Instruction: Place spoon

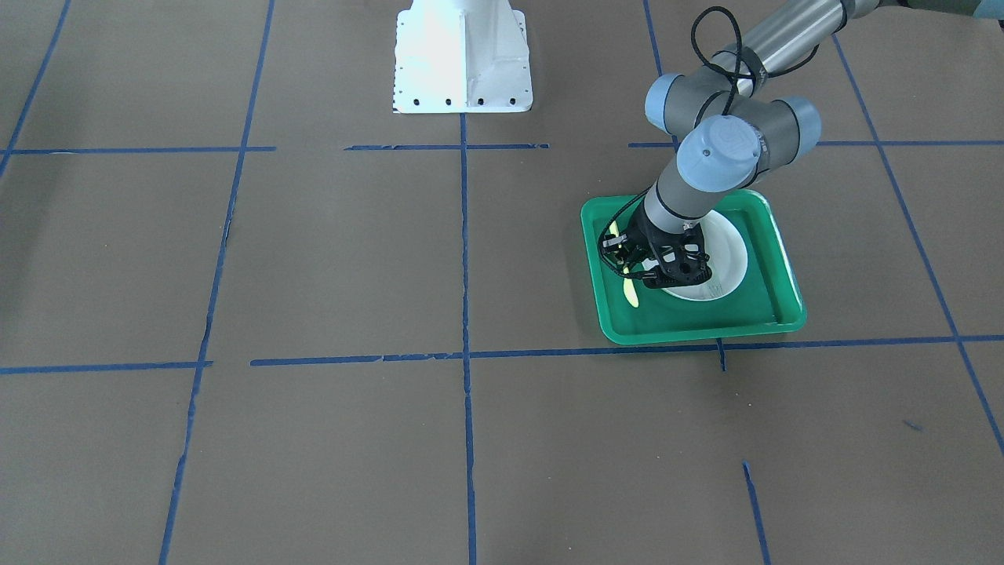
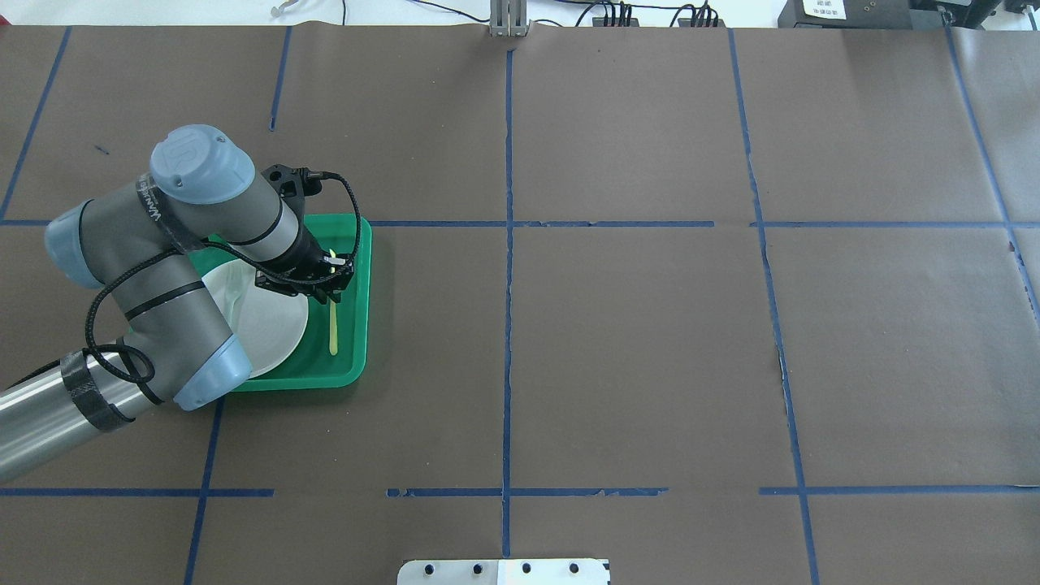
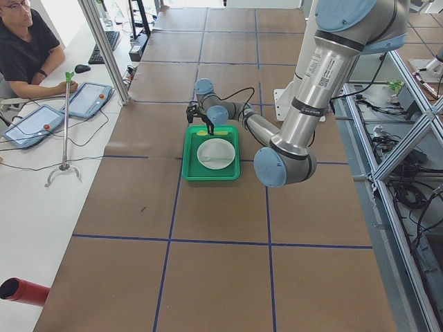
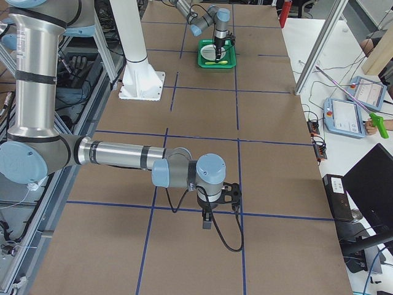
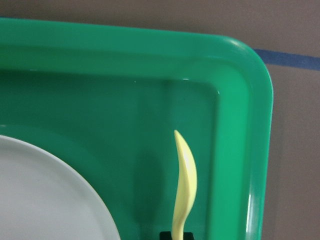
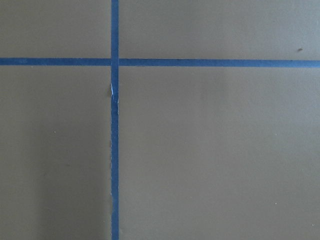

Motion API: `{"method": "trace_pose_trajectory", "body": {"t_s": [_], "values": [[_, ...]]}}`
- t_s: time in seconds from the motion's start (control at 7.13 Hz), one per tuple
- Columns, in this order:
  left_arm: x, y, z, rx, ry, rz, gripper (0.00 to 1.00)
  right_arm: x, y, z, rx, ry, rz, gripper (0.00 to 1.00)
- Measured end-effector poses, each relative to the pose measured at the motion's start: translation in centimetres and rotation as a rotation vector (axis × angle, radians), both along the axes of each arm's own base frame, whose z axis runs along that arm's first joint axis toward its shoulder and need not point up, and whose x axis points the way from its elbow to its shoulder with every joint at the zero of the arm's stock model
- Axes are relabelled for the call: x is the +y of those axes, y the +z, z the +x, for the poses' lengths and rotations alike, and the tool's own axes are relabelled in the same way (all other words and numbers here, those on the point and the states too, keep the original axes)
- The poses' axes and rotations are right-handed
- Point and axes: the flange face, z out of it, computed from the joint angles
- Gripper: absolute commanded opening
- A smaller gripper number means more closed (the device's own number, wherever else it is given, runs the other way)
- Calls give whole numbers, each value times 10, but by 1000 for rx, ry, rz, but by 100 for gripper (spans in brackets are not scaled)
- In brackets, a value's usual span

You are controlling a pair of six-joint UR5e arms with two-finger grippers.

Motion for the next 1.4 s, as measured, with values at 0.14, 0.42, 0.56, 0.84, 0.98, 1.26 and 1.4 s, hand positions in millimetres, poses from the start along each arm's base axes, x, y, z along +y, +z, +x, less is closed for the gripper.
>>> {"method": "trace_pose_trajectory", "body": {"t_s": [0.14, 0.42, 0.56, 0.84, 0.98, 1.26, 1.4], "values": [[0, 0, -1, 1, 1, 2, 63, 0, 0, 0, 0, 0, 0, 100], [0, -8, -9, 14, -6, 14, 68, 0, 0, 0, 0, 0, 0, 100], [-2, -18, -20, 26, -17, 23, 100, 0, 0, 0, 0, 0, 0, 100], [-5, -49, -56, 54, -56, 50, 100, 0, 0, 0, 0, 0, 0, 100], [-7, -64, -82, 71, -85, 71, 100, 0, 0, 0, 0, 0, 0, 100], [-27, -64, -161, 65, -128, 188, 100, 0, 0, 0, 0, 0, 0, 100], [-38, -47, -202, 25, -108, 278, 100, 0, 0, 0, 0, 0, 1, 100]]}}
